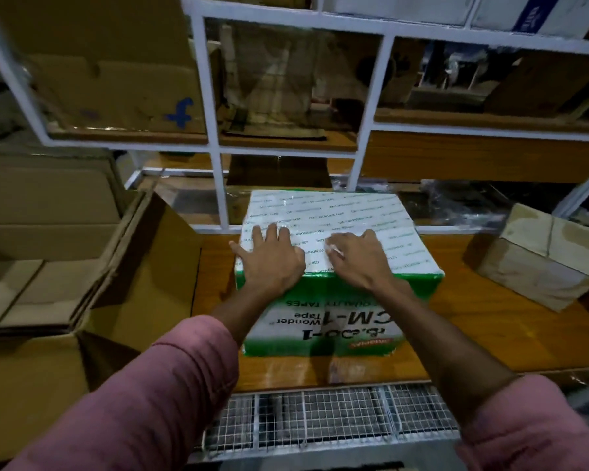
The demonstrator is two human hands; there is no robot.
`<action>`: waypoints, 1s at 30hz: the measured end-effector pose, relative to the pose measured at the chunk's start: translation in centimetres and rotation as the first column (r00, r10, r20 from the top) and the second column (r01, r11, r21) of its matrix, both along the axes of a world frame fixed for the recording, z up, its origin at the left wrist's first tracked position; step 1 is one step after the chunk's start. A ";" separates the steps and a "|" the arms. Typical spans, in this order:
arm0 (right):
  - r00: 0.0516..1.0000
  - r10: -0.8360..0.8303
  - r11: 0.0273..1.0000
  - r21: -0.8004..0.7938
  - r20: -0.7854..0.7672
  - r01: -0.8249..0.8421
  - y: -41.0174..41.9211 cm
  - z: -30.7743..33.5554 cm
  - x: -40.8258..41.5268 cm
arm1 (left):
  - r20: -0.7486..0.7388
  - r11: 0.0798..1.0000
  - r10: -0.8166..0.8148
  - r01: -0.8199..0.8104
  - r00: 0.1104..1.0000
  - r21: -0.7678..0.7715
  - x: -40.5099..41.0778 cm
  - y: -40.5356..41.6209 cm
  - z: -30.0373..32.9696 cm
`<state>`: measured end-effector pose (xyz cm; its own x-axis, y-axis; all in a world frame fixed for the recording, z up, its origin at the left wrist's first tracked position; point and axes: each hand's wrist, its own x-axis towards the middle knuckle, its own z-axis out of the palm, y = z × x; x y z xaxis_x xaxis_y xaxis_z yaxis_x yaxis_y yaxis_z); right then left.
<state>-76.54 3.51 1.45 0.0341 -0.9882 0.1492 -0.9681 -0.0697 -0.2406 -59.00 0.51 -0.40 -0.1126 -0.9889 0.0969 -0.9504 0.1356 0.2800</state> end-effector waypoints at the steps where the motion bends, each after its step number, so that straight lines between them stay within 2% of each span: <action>1: 0.999 -0.018 1.000 -0.008 0.032 0.018 -0.2 -0.1 -0.1 | -0.010 1.000 -0.022 0.022 1.000 -0.007 0.8 0.0 -0.1; 7: 0.965 -0.261 0.962 0.079 -0.029 0.263 -1.2 -1.1 -5.0 | 0.010 0.995 -0.103 0.103 0.995 -0.006 1.1 -0.7 0.2; 11: 0.947 -0.321 0.936 0.144 -0.028 0.322 -2.2 -1.5 -8.0 | 0.087 0.993 -0.064 0.072 0.994 -0.091 0.3 -2.7 0.6; 14: 0.954 -0.298 0.942 0.158 -0.008 0.296 -4.1 -2.1 -9.7 | 0.125 0.994 -0.007 0.021 0.992 -0.111 -0.6 -4.8 0.6; 19: 0.967 -0.253 0.954 0.162 -0.025 0.253 -8.0 -2.1 -11.3 | 0.098 0.994 0.064 -0.055 0.993 -0.097 -1.6 -7.8 0.4; 24: 0.983 -0.179 0.971 0.153 -0.046 0.184 -12.0 -1.7 -12.8 | 0.062 0.993 0.120 -0.119 0.991 -0.019 -1.5 -10.3 0.0; 30: 0.992 -0.123 0.976 0.184 0.013 0.119 -14.6 -2.2 -13.5 | 0.093 0.979 0.185 -0.192 0.978 0.074 -2.1 -11.4 0.1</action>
